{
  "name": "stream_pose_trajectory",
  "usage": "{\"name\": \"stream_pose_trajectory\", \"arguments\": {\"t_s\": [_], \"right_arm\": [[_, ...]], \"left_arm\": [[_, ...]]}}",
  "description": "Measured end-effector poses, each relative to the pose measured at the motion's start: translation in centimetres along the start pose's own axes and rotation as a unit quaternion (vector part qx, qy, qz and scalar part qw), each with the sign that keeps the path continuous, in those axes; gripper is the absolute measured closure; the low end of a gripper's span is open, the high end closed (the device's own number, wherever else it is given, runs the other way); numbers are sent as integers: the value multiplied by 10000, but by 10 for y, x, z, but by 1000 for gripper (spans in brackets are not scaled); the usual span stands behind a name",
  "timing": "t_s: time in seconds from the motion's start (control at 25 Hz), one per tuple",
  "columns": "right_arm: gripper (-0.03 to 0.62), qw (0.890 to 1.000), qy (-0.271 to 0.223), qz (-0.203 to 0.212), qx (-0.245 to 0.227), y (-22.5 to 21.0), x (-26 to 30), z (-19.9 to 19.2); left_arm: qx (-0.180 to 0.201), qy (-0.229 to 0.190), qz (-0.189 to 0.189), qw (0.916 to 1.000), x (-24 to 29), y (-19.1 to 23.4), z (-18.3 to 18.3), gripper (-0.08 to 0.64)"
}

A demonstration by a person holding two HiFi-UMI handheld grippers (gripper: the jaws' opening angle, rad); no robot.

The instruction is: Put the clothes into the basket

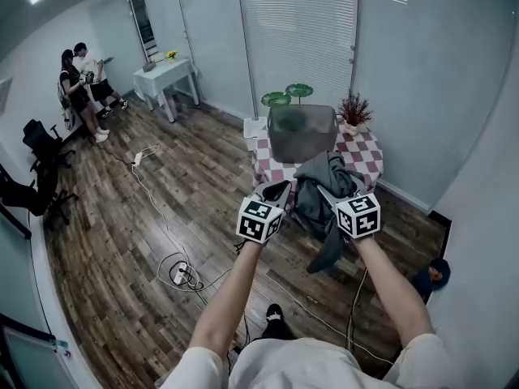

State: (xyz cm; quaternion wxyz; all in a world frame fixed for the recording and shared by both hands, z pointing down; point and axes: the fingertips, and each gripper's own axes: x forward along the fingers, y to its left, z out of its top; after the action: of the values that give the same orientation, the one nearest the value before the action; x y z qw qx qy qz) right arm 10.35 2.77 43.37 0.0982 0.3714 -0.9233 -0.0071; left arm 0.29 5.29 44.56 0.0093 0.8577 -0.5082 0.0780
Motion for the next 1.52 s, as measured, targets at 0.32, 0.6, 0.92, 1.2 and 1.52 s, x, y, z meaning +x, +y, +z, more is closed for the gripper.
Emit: {"name": "stream_pose_trajectory", "arguments": {"t_s": [0.32,0.6,0.92,1.2,1.52], "right_arm": [[330,9999,-90,-56,-58,-10,46,20],[328,9997,-185,-162,20,-20,77,21],[330,9989,-239,-402,-38,-27,96,30],[330,9987,-297,-361,-189,-27,107,40],[331,9988,-352,-289,-178,-53,140,42]], "left_arm": [[116,54,-189,9997,31,45,5,541],[163,96,-301,9994,54,84,1,541],[141,228,-393,9989,60,109,-12,541],[77,263,-463,9986,70,120,-20,541],[67,204,-504,9985,102,137,-17,541]]}}
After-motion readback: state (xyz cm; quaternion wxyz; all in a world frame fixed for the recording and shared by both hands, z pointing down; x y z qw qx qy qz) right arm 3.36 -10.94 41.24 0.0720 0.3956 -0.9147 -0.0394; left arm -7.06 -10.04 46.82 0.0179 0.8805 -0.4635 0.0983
